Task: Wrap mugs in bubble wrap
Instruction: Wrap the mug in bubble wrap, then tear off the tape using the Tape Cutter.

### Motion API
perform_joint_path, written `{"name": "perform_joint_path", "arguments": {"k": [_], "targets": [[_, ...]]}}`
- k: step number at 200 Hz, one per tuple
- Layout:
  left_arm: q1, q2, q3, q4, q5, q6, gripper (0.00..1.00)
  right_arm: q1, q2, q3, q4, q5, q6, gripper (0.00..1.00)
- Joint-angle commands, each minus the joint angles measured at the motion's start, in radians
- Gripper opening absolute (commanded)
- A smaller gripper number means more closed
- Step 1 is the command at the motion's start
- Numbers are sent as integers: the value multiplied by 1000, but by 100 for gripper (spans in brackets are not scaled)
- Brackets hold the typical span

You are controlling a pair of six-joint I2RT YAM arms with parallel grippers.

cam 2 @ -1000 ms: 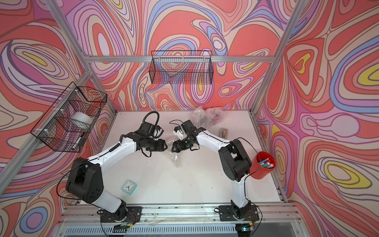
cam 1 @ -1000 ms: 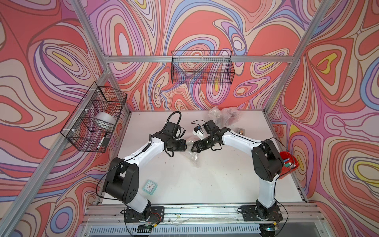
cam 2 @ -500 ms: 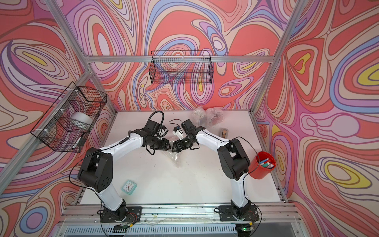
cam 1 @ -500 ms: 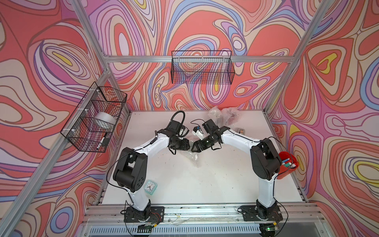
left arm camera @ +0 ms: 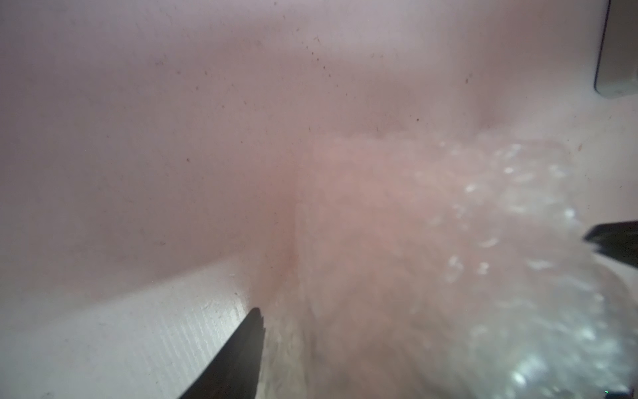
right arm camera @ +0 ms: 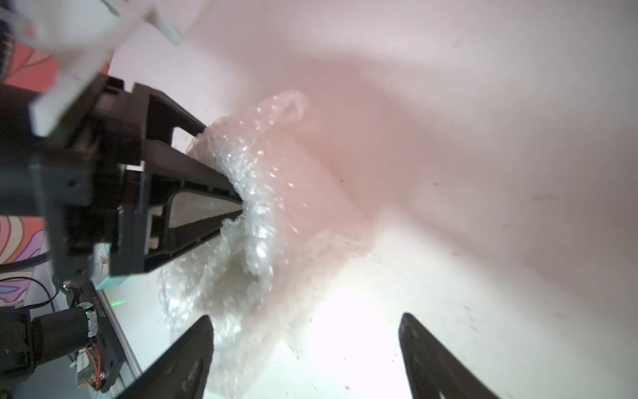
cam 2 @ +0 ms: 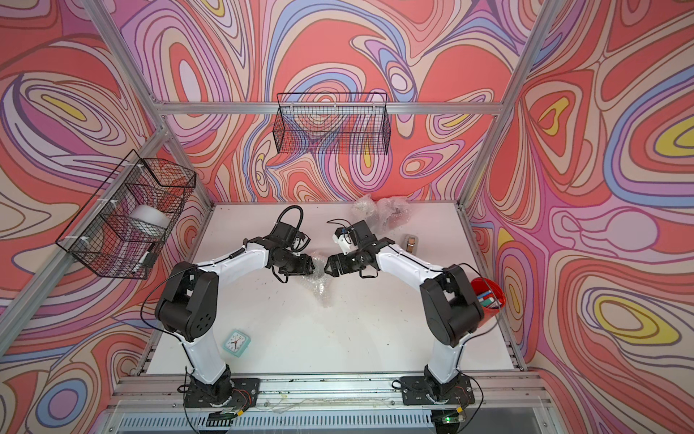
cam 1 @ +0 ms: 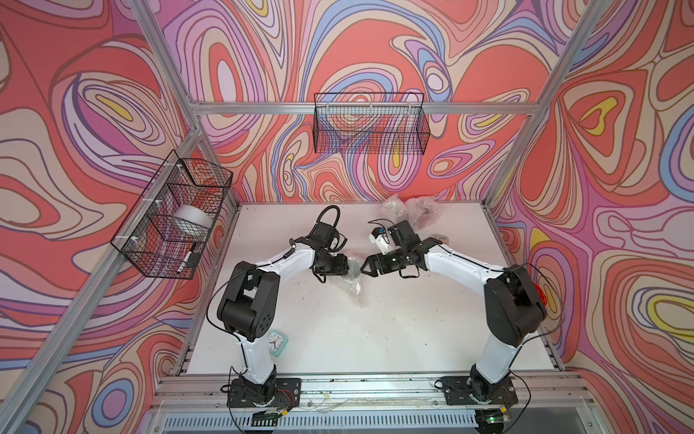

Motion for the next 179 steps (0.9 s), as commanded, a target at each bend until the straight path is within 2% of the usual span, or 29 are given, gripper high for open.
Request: {"name": "perform_joint_path", "arguments": {"k": [1,22,37,62,86,126,153,179], "targets": [[4,17,-53,-52,-3,-105,55,-60,-141,-104,175,194,170,93],[3,8,-68,-54,16,-202,52,-138,-233,-195,188,315,232,95],[3,-8,-83,-57,5,-275,51,-240,-255,-197,111,216,240,94],[-5,-26,-112,-41,26,-381,50,-391,-228,-183,-32,169,227,67],[-33,-34,-102,-60,-1,-439,49,-553,-190,-219,36,-35,221,56],[-54,-23,-64,-79,-17,-440,48,-649,-63,-154,78,-127,185,44],[-55,-21,-55,-86,-19,-429,48,-674,22,-73,54,-167,147,40],[-55,-16,-46,-102,-26,-429,48,-680,82,-36,16,-156,132,36]]}}
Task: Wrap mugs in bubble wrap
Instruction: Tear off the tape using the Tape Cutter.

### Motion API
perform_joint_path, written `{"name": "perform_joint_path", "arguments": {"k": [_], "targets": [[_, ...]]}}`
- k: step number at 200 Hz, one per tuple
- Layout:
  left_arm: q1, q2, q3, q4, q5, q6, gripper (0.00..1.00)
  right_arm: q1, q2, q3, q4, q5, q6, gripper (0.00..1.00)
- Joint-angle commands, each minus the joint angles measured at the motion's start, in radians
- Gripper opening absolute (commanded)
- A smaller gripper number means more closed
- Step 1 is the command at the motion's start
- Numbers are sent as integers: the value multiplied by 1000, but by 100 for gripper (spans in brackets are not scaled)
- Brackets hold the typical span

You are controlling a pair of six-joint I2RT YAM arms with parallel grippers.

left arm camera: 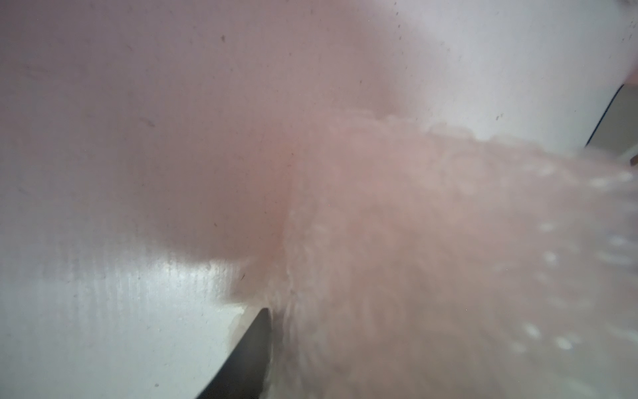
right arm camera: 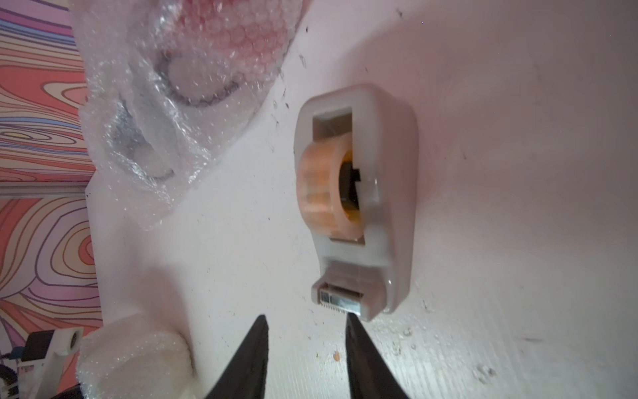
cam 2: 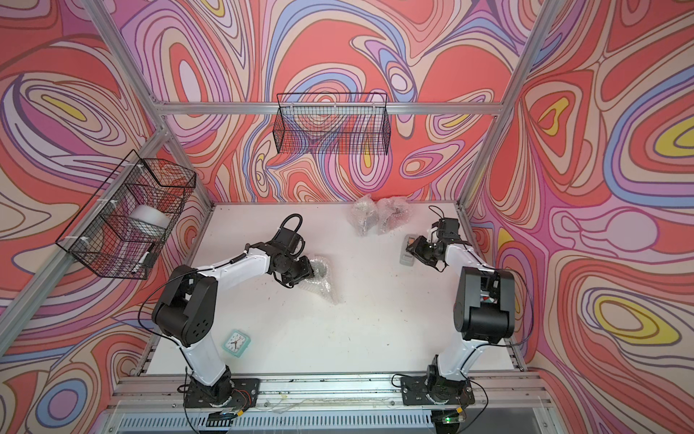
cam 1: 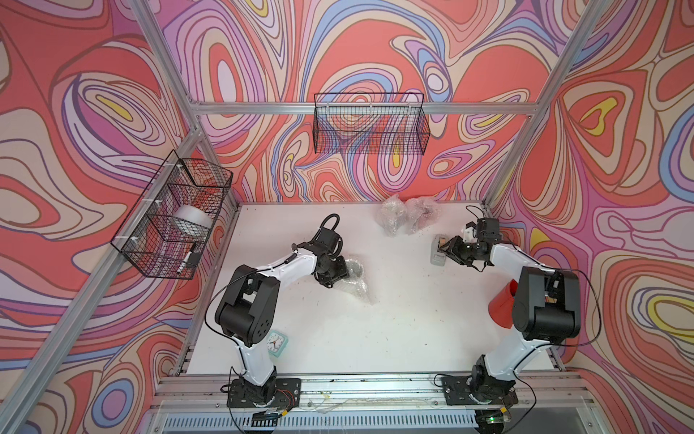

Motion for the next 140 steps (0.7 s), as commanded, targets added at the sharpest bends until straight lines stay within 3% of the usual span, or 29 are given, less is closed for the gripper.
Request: {"name": "perform_joint_path", "arguments": {"k": [1,55,140], "targets": [[-8,22,7,-101,-14,-12,48,-9,40,42,-30,-33,-36,36],[-11,25,4,-94,-8,-27,48,-11,93,73,-93,20,-78,37],[-12,18,8,-103,-12,-19,47,-42,150,70,-26,-140,-65,36]]}}
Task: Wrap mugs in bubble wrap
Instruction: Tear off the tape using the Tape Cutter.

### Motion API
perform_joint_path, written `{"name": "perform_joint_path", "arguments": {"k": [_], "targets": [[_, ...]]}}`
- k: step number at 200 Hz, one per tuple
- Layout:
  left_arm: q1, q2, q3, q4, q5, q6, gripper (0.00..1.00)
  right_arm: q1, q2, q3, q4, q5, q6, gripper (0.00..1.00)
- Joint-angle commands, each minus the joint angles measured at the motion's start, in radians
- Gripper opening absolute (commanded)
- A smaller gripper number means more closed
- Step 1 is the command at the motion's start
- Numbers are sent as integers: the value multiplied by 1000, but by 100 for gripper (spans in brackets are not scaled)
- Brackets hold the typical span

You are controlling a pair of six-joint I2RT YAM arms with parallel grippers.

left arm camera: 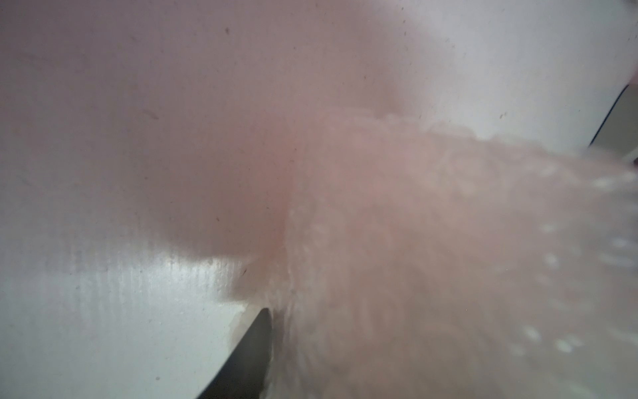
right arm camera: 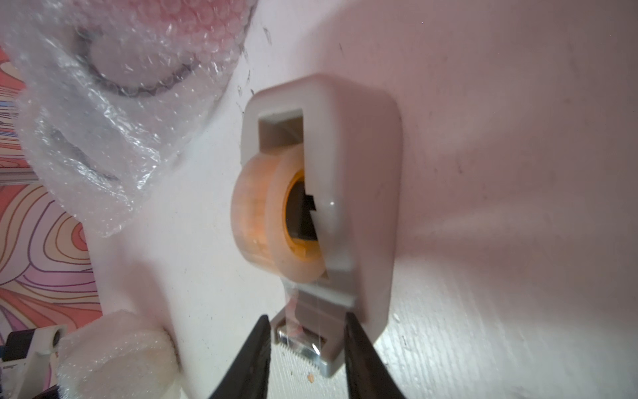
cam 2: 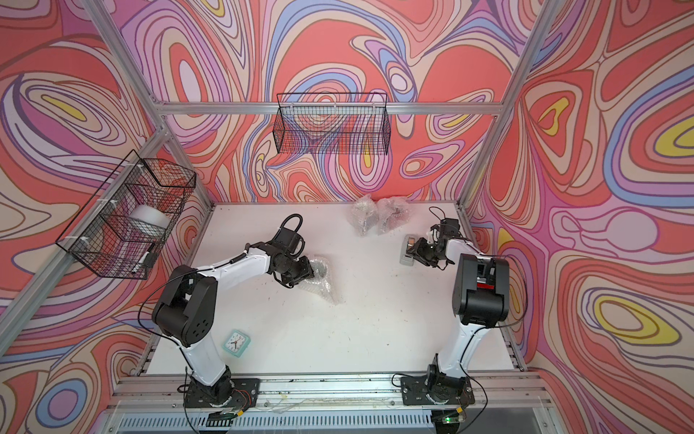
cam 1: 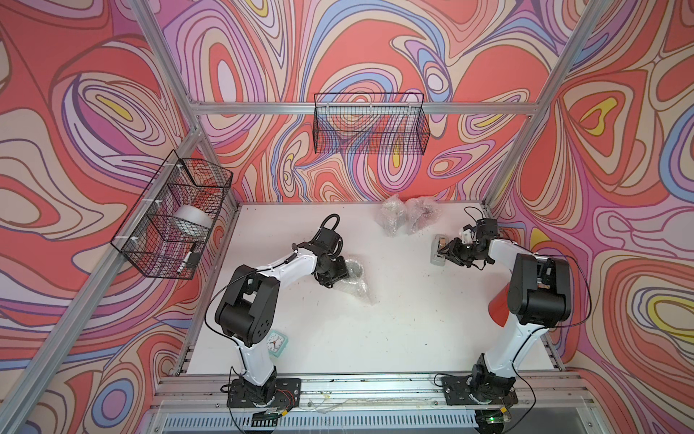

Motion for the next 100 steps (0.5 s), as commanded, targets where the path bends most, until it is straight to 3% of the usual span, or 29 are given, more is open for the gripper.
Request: {"name": "perform_joint_path", "arguments": {"k": [1,34,100], "targets": [[-10,18,5,-92,-12,-10,47,-8,12,-1,31,-71,2,36],[-11,18,7,-92,-12,-7,47,-15,20,-9,80,-113,9,35],[-11,20,7,-92,-7,-8,47,-26,56,-9,30,-74,25,34]]}}
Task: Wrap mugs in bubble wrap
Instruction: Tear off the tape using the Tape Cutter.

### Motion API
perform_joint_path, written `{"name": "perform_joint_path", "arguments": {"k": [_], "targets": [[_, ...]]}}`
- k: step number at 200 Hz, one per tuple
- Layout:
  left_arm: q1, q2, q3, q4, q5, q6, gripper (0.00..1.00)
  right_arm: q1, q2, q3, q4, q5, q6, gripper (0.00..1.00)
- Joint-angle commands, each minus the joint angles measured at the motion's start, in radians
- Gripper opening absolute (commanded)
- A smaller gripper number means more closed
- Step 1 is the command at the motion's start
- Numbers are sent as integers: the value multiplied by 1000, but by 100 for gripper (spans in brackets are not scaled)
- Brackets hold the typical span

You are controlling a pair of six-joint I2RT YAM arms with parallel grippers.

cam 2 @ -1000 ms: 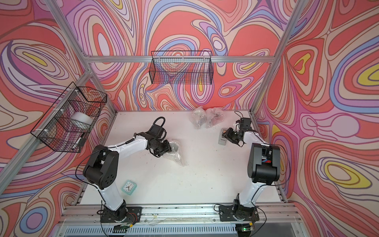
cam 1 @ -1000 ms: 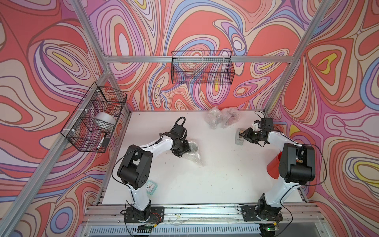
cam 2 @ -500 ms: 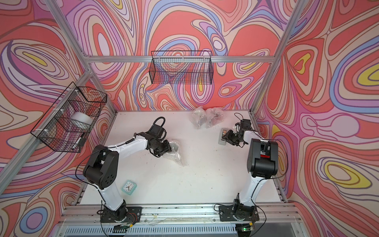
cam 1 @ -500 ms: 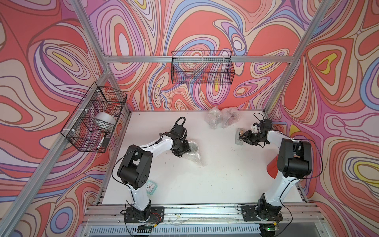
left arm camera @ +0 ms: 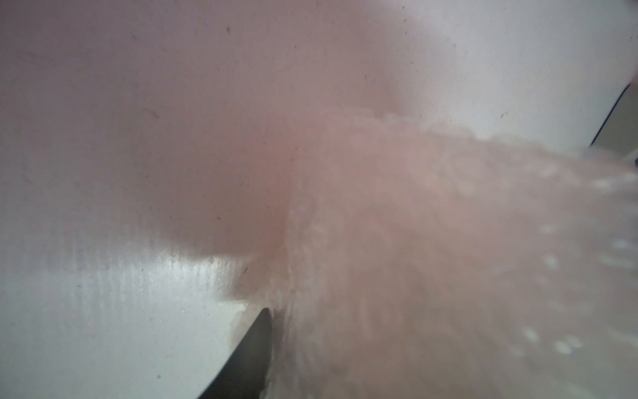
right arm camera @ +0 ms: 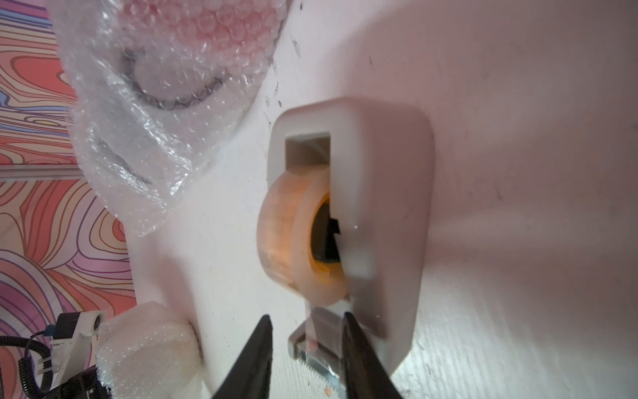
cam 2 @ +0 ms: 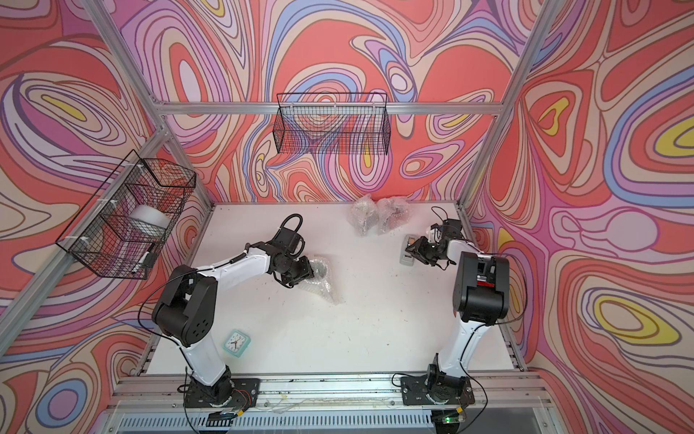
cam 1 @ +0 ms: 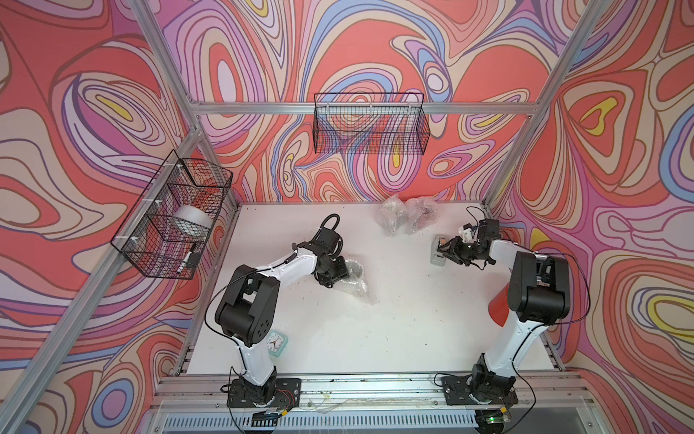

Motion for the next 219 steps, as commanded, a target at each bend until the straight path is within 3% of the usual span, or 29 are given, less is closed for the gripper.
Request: {"name": "perform_joint_path", "arguments": {"k": [1,52,120,181,219], "targets": [[-11,20,5,-88,-7,-8,47,-8,28,-8,-30,13,10,34],[-10,22,3,-81,-1,-9,46,-25,56,-36,60,-112,69,28],[-10,26,2,-78,6,-13,46,-35,13,-101,236,-200,140,8],[-10,29,0,-78,7,-20,46,-39,-102,-232,557,-300,243,0],[-11,28,-1,-74,11,-28,46,-39,-197,-257,471,-251,205,0]]}}
